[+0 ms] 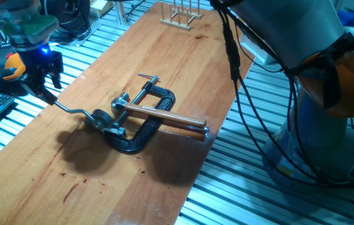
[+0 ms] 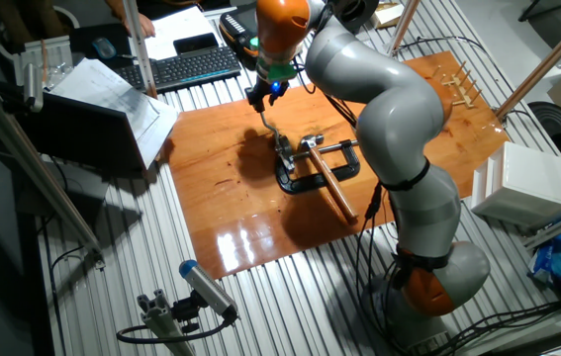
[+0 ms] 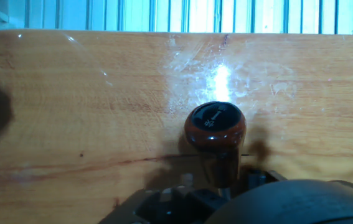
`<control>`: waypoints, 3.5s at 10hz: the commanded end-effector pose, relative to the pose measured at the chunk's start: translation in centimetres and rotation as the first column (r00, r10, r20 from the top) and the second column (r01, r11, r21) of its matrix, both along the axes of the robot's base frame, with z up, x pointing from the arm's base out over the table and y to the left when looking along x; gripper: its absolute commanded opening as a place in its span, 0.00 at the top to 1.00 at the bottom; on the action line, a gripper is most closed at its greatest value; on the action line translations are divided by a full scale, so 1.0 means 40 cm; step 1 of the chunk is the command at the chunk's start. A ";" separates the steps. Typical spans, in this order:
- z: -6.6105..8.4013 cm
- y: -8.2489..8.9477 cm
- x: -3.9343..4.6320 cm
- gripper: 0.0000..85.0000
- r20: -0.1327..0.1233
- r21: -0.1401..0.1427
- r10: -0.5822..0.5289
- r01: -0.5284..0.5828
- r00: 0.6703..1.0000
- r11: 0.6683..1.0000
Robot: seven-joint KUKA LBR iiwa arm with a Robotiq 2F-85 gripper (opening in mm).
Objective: Pull up the lever
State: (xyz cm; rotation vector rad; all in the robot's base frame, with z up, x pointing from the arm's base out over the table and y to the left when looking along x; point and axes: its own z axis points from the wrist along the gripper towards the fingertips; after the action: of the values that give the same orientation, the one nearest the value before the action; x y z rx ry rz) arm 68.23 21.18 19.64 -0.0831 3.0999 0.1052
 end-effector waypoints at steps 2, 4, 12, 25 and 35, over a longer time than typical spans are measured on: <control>0.000 -0.001 0.000 0.20 -0.007 0.024 -0.023 0.023 1.000 0.999; 0.017 0.005 0.018 0.20 -0.009 0.024 -0.035 0.035 0.999 0.999; 0.002 0.021 0.091 0.20 0.001 0.025 -0.034 0.034 0.999 0.999; 0.002 0.017 0.101 1.00 -0.034 0.033 0.103 -0.102 0.994 0.994; 0.002 0.017 0.101 1.00 -0.044 0.025 0.134 -0.133 0.990 0.991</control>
State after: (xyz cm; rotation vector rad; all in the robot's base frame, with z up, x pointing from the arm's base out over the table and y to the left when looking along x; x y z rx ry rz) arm 72.27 21.86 19.73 -0.2928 3.1357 0.1471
